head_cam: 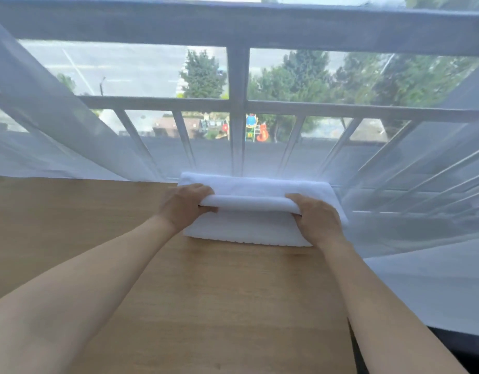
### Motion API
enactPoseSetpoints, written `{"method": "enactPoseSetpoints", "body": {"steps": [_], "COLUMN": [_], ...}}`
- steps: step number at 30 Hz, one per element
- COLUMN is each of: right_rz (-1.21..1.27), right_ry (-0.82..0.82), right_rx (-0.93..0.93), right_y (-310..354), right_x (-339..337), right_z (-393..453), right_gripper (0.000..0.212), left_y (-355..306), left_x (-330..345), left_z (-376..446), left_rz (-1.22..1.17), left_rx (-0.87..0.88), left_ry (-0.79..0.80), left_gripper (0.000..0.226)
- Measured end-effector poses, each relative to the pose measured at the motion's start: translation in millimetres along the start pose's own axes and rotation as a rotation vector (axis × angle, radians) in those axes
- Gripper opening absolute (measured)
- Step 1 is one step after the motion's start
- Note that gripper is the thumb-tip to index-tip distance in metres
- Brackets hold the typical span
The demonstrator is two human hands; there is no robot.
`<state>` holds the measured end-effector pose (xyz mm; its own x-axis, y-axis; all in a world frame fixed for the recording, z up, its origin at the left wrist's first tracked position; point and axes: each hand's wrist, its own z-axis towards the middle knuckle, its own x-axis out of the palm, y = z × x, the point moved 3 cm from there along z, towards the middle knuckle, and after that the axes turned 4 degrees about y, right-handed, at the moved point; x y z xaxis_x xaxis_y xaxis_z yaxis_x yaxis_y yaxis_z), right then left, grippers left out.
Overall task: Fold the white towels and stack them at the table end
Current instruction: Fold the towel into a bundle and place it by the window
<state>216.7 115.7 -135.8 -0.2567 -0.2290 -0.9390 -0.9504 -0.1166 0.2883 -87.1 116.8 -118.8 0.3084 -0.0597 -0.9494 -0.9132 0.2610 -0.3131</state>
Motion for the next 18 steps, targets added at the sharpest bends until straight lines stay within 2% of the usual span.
{"method": "enactPoseSetpoints", "body": {"steps": [3, 5, 9, 12, 18], "right_rz": [-0.082, -0.098, -0.111, -0.135, -0.148], "right_ry": [-0.081, -0.127, -0.191, -0.255, -0.336], "right_rx": [-0.067, -0.14, -0.235, -0.337, -0.461], "right_y": [18.5, 44.3, 118.0, 182.4, 332.4], "right_x": [-22.8, -32.6, -47.3, -54.6, -44.3], "right_z": [-8.0, -14.0, -25.7, -41.1, -72.6], "right_gripper": [0.051, 0.052, 0.054, 0.055, 0.055], "left_y": [3.4, 8.2, 42.2, 77.4, 162.0], "left_x": [-35.0, -58.5, -99.5, -134.6, -199.4], "left_z": [-10.8, -29.7, -74.9, -120.7, -249.0], "left_rz": [0.124, 0.212, 0.286, 0.317, 0.304], "left_rx": [0.142, 0.176, 0.144, 0.137, -0.019], "left_ry": [-0.085, -0.113, -0.23, -0.337, -0.437], "left_gripper": [0.031, 0.038, 0.041, 0.031, 0.032]}}
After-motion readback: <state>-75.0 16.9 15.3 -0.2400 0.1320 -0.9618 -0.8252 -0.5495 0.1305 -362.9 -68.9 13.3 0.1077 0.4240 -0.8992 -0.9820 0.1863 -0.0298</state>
